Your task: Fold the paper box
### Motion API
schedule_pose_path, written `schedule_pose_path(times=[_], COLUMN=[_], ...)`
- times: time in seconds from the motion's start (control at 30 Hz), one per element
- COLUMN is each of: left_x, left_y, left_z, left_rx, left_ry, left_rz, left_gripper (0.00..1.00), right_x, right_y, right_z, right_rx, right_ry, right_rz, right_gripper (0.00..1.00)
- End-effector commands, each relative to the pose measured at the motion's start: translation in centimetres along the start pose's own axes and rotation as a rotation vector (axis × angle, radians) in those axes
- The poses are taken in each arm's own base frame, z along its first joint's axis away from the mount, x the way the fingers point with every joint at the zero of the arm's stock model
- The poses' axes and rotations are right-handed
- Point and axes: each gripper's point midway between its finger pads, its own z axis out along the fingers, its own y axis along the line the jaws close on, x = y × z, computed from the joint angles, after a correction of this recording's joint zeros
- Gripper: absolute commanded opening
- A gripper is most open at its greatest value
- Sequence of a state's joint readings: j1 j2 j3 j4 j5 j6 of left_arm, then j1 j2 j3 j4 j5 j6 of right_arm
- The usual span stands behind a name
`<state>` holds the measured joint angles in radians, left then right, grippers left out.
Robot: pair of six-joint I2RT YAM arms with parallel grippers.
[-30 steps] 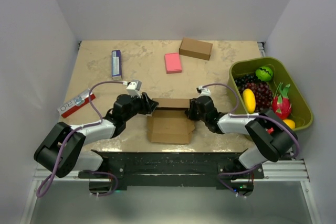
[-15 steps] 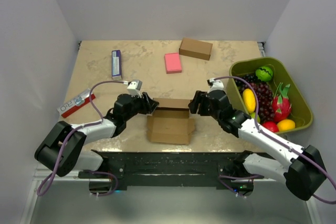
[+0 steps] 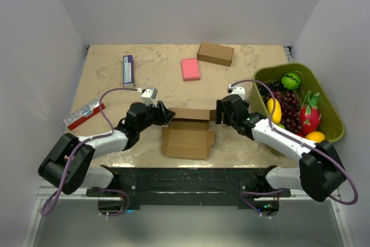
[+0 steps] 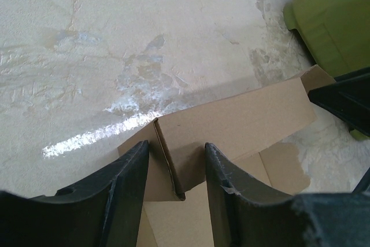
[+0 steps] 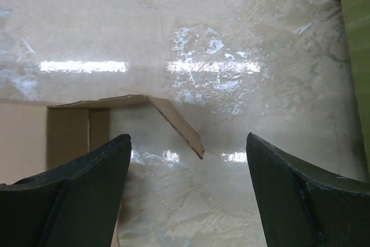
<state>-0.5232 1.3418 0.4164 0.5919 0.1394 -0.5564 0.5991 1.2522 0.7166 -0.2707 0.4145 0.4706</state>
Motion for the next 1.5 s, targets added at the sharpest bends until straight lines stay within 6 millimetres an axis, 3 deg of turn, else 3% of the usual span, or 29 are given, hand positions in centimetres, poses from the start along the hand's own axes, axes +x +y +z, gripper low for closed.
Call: schedule_pose_path(times=[0.0,0.1,0.23,0.37,0.47,0.5,0.83,1.13,1.23,1.33,1.4,1.47], left_x=[-0.3,-0.3,-0.4,-0.4,-0.1,0.0,0.4,0.5,0.5,0.2,0.0,-0.2], left_y=[0.1,0.1,0.1,0.4,0.6,0.6,0.5,-0.3,-0.2,0.2,0.3,0.3], left_z=[0.2,0.2,0.3,0.5,0.5,0.5,0.7,1.2,1.3,1.1,1.0,1.0], left_rx=[-0.010,-0.010,-0.013,-0.029,-0.035,-0.036,-0.052,-0.038,-0.044,-0.068,-0.079,-0.079], left_ry=[0.011,0.013,0.013,0.022,0.030,0.032,0.047,0.050,0.052,0.049,0.044,0.042], left_rz=[0.033,0.034,0.035,0.040,0.044,0.046,0.072,0.078,0.075,0.092,0.102,0.108], left_gripper=[0.48,0.47,0.48,0.47,0.45,0.45,0.43,0.43,0.43,0.43,0.43,0.42], right_x=[-3.0,-3.4,-2.6,-2.5,-3.0,-2.9,-2.5,-1.8,-1.3,-1.5,-2.6,-3.1], right_y=[-0.1,0.8,2.1,3.6,4.6,5.1,8.3,9.7,9.8,8.7,7.2,6.0], right_z=[0.4,0.9,1.6,0.8,0.2,0.0,-1.1,-1.1,-0.9,-1.1,-1.5,-1.9], right_rx=[0.035,-0.007,-0.070,-0.154,-0.196,-0.226,-0.376,-0.433,-0.438,-0.386,-0.313,-0.264], right_ry=[-0.075,-0.085,-0.036,0.001,0.016,0.031,0.139,0.158,0.170,0.154,0.102,0.068], right_rz=[-0.013,-0.025,-0.063,-0.066,-0.069,-0.071,-0.083,-0.064,-0.051,-0.047,-0.038,-0.034], right_gripper=[0.84,0.81,0.55,0.22,0.08,0.07,0.02,0.03,0.08,0.36,0.56,0.61])
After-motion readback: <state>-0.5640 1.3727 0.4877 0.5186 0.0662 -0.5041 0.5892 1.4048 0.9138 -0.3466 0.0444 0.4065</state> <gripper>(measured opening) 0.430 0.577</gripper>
